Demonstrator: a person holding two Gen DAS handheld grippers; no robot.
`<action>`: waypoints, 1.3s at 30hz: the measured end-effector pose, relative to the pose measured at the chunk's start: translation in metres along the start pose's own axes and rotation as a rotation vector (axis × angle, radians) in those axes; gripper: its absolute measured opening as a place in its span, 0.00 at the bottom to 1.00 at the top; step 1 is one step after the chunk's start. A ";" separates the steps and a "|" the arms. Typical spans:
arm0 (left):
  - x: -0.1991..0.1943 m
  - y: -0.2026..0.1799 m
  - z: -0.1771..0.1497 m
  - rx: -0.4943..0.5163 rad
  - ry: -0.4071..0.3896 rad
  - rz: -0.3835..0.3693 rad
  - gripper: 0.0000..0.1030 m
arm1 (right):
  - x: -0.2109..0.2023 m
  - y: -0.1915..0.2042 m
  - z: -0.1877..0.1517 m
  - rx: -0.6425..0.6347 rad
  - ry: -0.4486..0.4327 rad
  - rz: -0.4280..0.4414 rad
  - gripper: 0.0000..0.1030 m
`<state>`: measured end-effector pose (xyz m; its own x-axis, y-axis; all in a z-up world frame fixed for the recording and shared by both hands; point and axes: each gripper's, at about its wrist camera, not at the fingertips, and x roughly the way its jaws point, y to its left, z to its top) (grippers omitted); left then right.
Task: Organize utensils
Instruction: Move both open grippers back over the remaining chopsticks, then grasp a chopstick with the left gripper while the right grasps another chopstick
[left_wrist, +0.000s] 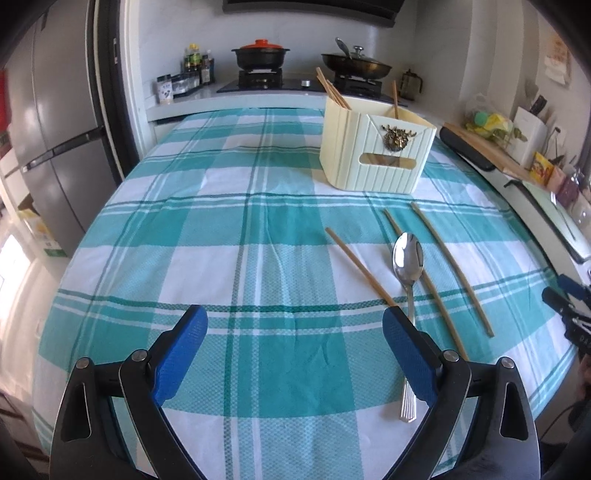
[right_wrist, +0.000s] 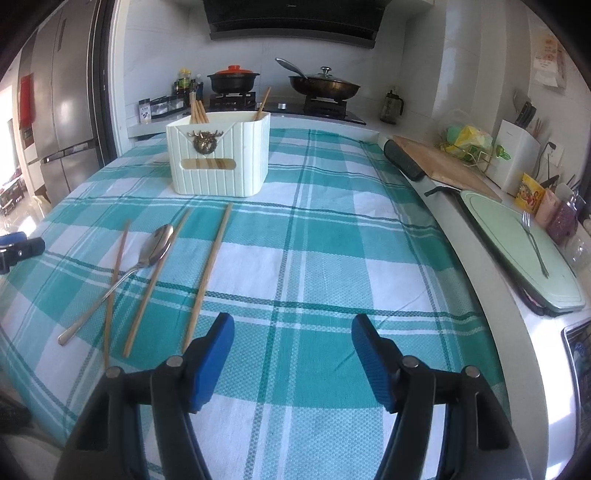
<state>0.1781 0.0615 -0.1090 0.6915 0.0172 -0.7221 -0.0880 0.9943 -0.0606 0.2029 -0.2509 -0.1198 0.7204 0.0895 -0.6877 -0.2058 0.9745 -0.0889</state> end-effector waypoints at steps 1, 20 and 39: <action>0.000 -0.001 -0.001 0.006 0.000 0.007 0.93 | 0.001 0.001 0.000 0.010 -0.003 0.004 0.65; 0.023 -0.015 -0.007 0.004 0.055 -0.011 0.93 | 0.014 0.020 -0.007 0.008 0.006 0.052 0.65; 0.079 -0.031 0.025 -0.012 0.115 -0.058 0.87 | 0.025 0.060 0.003 -0.104 0.056 0.126 0.56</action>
<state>0.2537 0.0343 -0.1467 0.6087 -0.0531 -0.7916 -0.0598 0.9919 -0.1125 0.2105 -0.1893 -0.1399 0.6474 0.1954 -0.7367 -0.3616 0.9296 -0.0713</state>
